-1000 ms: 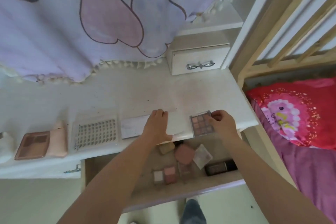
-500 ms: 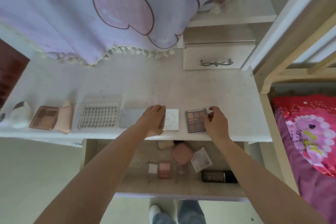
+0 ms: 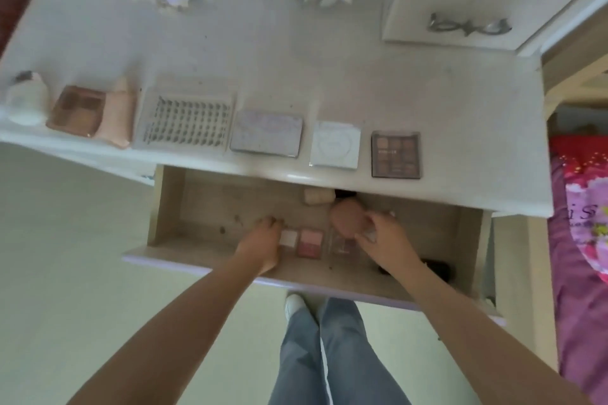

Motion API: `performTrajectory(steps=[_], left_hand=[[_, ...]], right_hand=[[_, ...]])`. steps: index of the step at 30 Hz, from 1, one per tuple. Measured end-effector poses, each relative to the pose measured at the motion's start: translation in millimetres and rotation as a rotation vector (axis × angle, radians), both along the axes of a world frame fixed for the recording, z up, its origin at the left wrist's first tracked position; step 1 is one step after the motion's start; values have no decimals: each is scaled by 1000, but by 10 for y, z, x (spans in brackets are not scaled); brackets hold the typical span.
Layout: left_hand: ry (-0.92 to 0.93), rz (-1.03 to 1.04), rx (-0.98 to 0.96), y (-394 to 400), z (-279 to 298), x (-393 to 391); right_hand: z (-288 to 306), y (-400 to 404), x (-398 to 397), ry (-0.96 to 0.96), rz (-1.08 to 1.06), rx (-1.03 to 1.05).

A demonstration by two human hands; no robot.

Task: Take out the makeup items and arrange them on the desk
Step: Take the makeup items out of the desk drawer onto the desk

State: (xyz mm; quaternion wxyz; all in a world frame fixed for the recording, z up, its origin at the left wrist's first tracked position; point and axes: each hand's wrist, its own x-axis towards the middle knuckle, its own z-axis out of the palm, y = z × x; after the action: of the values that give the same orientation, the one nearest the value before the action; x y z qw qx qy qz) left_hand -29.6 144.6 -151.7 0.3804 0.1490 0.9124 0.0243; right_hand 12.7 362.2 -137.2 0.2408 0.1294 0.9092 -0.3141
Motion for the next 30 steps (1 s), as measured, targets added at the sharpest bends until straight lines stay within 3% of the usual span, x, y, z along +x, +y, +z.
performTrajectory(steps=[7, 12, 16, 21, 25, 30], left_hand=[[1, 3, -40, 93, -354, 1], [5, 1, -138, 181, -343, -39], [23, 39, -76, 94, -209, -46], [59, 173, 295, 65, 215, 35], [111, 309, 672, 452, 690, 103], [169, 337, 860, 1393, 1032, -92]], right_hand=[[-523, -222, -142, -70, -151, 237], [-560, -291, -190, -30, -348, 26], [-359, -303, -114, 23, -400, -63], [105, -156, 229, 97, -443, -222], [524, 188, 447, 315, -614, -349], [910, 956, 332, 559, -778, -315]])
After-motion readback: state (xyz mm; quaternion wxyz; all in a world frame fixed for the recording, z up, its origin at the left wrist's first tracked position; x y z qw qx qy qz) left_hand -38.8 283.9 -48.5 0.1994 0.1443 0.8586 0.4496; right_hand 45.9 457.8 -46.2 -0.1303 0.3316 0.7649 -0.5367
